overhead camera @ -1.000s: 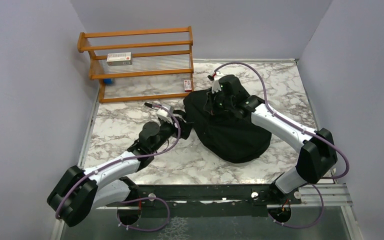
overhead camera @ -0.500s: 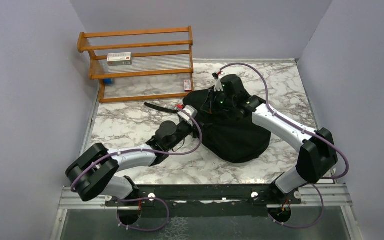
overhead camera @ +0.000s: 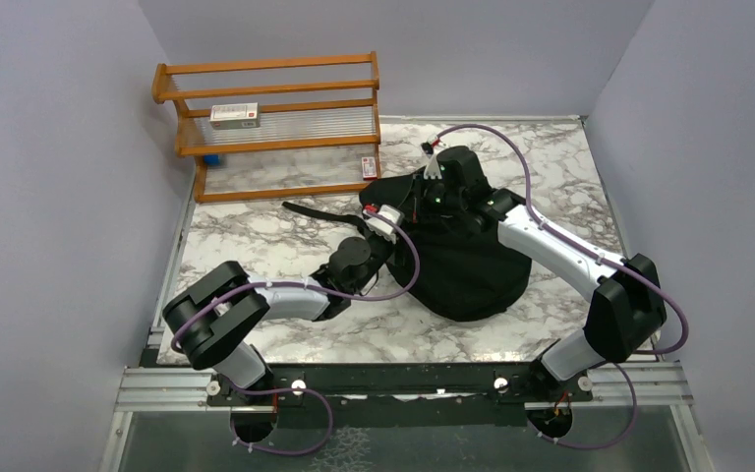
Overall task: Pack the student bag
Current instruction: Zip the student bag at the center of the board.
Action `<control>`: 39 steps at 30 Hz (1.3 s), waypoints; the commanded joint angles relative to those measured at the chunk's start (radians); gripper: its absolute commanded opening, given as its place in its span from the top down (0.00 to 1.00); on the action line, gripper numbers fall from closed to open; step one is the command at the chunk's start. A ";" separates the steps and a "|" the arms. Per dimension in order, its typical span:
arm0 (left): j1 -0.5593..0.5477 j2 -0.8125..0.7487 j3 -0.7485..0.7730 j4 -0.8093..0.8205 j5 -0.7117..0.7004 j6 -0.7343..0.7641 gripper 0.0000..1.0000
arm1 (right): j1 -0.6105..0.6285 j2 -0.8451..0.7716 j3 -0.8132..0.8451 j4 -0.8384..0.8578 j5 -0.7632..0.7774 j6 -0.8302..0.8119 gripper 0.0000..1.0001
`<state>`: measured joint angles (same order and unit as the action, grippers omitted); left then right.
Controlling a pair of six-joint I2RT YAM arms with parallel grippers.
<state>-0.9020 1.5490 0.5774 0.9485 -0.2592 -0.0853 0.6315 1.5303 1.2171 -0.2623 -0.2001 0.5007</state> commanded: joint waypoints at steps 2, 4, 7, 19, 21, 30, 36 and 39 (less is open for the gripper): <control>-0.014 -0.078 -0.073 0.023 0.052 0.012 0.67 | -0.005 -0.057 -0.020 0.079 -0.011 0.014 0.99; -0.015 -0.101 -0.108 0.003 0.084 -0.003 0.88 | -0.005 -0.061 -0.031 0.090 -0.011 0.011 0.99; -0.015 -0.122 -0.150 -0.029 0.105 -0.022 1.00 | -0.006 -0.077 -0.050 0.112 -0.009 0.006 1.00; -0.017 -0.178 -0.214 -0.127 0.151 -0.046 1.00 | -0.023 -0.204 -0.181 0.192 0.240 -0.050 1.00; -0.017 -0.184 -0.220 -0.133 0.156 -0.051 1.00 | -0.038 -0.207 -0.187 0.196 0.263 -0.058 0.99; -0.017 -0.216 -0.245 -0.151 0.155 -0.066 1.00 | -0.172 -0.178 -0.200 0.214 0.256 -0.093 0.99; -0.017 -0.243 -0.266 -0.160 0.147 -0.074 1.00 | -0.234 -0.140 -0.199 0.187 0.291 -0.128 1.00; -0.017 -0.255 -0.270 -0.165 0.144 -0.077 1.00 | -0.260 -0.116 -0.194 0.158 0.328 -0.142 0.99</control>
<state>-0.9119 1.3216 0.3462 0.8772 -0.1455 -0.1497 0.4267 1.3895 1.0061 -0.1757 -0.0338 0.4152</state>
